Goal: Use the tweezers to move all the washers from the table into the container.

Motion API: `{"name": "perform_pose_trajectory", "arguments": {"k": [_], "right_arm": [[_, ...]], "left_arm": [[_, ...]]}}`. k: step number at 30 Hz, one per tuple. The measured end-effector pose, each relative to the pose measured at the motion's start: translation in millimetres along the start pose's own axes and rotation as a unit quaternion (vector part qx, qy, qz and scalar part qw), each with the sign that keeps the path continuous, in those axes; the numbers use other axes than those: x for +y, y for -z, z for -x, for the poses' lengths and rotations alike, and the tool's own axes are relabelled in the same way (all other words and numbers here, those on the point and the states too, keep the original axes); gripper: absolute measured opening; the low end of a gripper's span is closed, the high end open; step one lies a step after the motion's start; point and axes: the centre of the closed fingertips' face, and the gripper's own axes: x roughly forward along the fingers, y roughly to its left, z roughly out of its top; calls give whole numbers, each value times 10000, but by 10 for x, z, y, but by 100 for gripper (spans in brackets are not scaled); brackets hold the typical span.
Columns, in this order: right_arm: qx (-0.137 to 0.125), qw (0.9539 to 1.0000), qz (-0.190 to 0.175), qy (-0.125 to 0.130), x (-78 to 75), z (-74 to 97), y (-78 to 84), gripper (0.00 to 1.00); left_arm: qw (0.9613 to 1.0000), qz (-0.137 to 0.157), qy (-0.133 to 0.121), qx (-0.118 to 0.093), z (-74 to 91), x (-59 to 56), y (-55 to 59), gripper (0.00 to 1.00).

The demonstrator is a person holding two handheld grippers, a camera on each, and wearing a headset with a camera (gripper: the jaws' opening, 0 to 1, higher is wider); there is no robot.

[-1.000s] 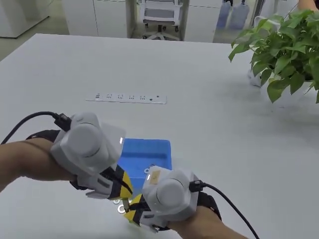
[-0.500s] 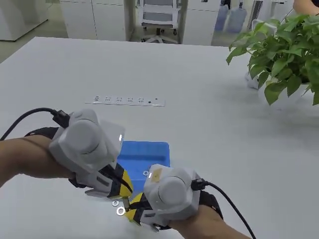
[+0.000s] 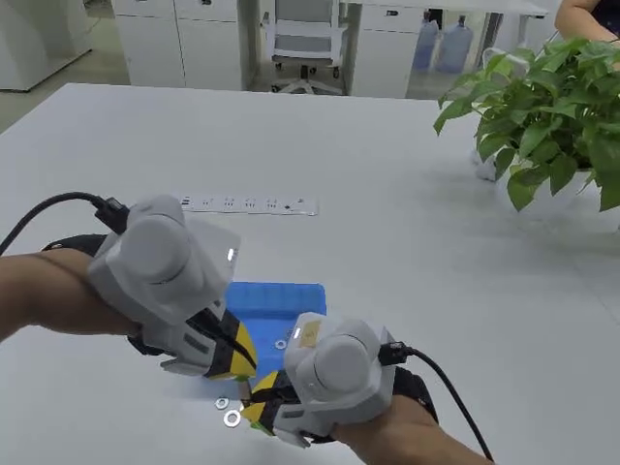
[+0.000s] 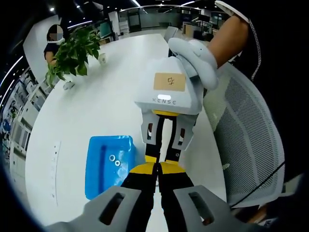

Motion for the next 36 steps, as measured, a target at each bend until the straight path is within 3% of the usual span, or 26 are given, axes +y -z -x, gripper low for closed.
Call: {"name": "perform_pose_trajectory", "arguments": {"k": [15, 36], "right_arm": [[-34, 9999, 26, 107, -147, 104, -121, 9], [-206, 9993, 45, 323, -543, 96, -304, 9]], "left_arm": [[9999, -100, -61, -80, 91, 118, -146, 5], [9993, -212, -276, -139, 185, 478, -221, 5]]}}
